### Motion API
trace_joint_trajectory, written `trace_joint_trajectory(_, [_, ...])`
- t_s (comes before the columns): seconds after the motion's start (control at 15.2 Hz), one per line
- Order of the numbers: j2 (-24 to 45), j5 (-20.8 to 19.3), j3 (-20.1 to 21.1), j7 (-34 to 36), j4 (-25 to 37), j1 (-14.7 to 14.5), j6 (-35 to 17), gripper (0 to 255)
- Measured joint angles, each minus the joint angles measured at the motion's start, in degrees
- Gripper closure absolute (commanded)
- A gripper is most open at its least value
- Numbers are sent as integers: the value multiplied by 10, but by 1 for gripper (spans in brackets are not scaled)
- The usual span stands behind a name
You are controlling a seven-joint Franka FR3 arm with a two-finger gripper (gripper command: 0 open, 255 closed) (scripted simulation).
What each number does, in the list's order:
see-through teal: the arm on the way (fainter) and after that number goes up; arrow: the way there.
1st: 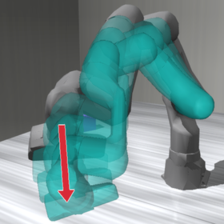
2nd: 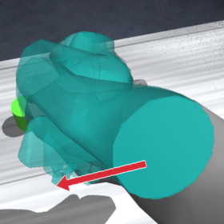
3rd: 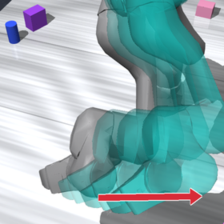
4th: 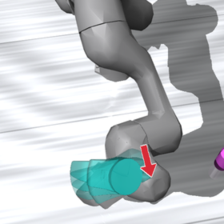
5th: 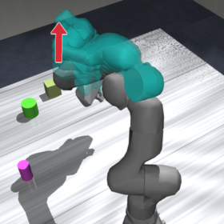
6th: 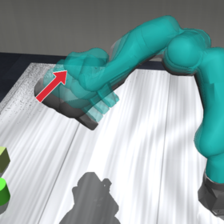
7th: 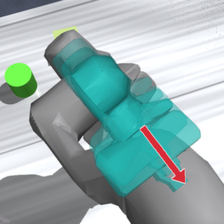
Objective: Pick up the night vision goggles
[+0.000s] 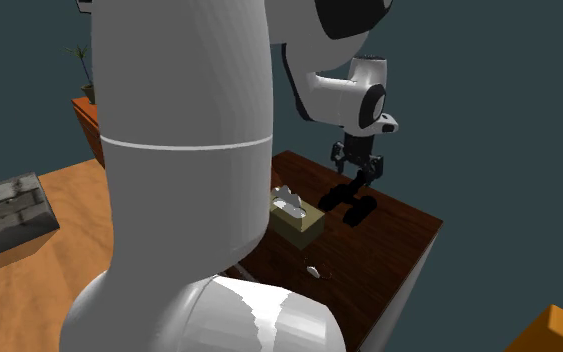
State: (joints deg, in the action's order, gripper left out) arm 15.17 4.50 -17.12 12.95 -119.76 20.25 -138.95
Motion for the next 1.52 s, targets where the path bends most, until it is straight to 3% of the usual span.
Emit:
trace_joint_trajectory(0.46, [37, 17, 7, -9, -3, 6, -39, 0])
trace_joint_trajectory(0.53, [37, 18, 7, -9, -3, 7, -40, 255])
trace_joint_trajectory(1.19, [38, 18, 7, -10, -3, 7, -41, 255])
trace_joint_trajectory(1.52, [17, 8, 2, -4, 2, 4, -15, 255])
